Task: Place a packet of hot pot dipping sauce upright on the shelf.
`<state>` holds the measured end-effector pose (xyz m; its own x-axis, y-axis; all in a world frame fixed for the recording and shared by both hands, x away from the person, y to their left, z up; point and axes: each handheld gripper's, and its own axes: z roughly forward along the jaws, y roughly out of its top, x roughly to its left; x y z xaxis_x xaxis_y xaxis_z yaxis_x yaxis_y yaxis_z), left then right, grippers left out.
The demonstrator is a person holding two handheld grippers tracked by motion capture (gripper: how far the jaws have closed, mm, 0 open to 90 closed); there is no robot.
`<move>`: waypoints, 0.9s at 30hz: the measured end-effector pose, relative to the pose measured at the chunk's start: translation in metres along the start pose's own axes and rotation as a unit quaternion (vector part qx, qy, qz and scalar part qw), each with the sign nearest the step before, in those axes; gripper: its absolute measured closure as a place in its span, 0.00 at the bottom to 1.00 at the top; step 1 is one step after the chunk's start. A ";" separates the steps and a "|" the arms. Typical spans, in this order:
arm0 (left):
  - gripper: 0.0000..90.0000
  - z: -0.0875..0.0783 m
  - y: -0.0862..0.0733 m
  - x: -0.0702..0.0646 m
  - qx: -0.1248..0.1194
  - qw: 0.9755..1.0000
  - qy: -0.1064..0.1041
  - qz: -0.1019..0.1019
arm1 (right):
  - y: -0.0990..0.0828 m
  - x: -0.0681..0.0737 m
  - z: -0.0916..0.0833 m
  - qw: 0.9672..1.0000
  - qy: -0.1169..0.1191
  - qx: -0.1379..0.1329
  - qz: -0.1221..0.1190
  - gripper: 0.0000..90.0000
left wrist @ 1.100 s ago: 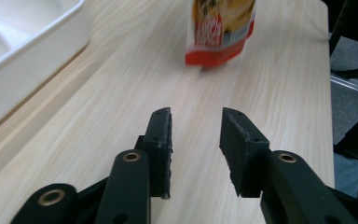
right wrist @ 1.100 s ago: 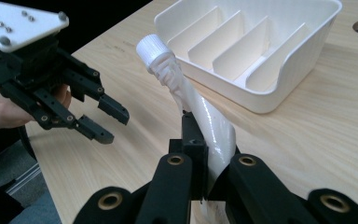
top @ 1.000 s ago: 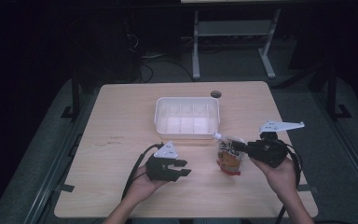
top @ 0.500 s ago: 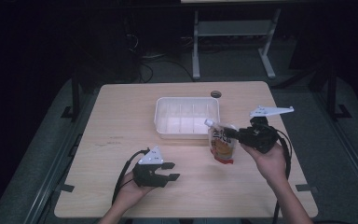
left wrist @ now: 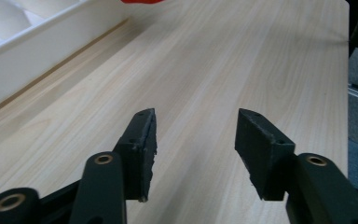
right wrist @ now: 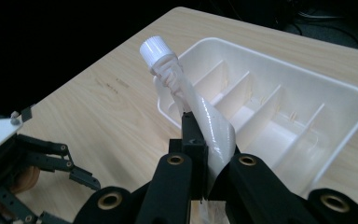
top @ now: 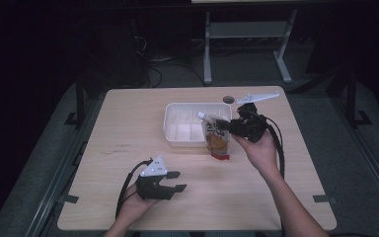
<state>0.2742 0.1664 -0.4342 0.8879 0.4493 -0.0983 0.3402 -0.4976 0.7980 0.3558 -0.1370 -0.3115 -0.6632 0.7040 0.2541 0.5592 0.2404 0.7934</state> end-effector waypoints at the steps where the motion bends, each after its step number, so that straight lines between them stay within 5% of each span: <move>1: 0.53 -0.001 0.000 0.001 0.000 1.000 0.001 -0.001 | 0.000 0.000 0.000 1.000 0.000 0.000 0.000 0.99; 27: 0.44 -0.012 -0.006 0.010 -0.004 0.999 0.038 -0.007 | 0.061 -0.004 0.048 0.999 -0.023 -0.007 0.021 0.99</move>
<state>0.2774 0.1828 -0.4329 0.8567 0.5117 -0.0648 0.3499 -0.4842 0.8019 0.4167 -0.0930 -0.2912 -0.6153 0.7431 0.2630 0.5798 0.2006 0.7897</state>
